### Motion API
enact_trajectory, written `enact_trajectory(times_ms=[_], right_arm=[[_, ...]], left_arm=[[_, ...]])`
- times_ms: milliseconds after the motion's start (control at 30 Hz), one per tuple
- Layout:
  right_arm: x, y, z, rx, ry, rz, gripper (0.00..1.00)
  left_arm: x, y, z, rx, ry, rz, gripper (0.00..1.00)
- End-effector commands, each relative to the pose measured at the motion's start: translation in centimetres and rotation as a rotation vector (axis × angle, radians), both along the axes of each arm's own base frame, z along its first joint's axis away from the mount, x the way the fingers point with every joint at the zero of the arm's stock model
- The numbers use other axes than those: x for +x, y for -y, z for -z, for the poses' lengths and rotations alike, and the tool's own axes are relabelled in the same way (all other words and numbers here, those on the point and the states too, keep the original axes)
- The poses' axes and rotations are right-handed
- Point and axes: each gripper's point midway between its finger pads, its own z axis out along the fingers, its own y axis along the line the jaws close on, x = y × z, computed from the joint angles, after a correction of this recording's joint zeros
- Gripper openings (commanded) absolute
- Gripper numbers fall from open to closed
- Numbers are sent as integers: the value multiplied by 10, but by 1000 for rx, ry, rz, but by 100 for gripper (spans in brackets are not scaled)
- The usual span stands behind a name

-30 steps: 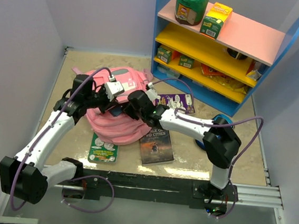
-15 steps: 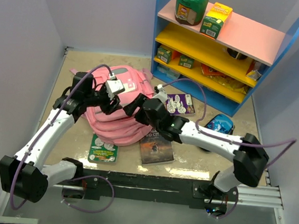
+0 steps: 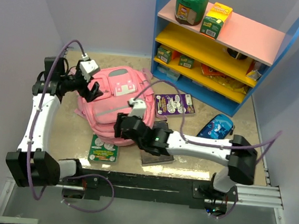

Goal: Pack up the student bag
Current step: Place the personal item in the student bag, then zip the student bag at the center of the board.

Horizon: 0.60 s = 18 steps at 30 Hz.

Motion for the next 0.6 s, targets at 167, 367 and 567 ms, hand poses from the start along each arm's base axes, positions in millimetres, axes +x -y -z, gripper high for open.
enact_trajectory(times_ms=[167,367,567], right_arm=[[20,-96,-34,-323,358,-256,66],[10,-112,-16,-580,675,-654,73],[8,-123,5,-673,700,-813,72]], left_arm=[[-9,-40,25,-52,-164,2,92],[-14,-55,46,-4,-187,-46,93],[-10,-60,73,-74,-295,-50,93]])
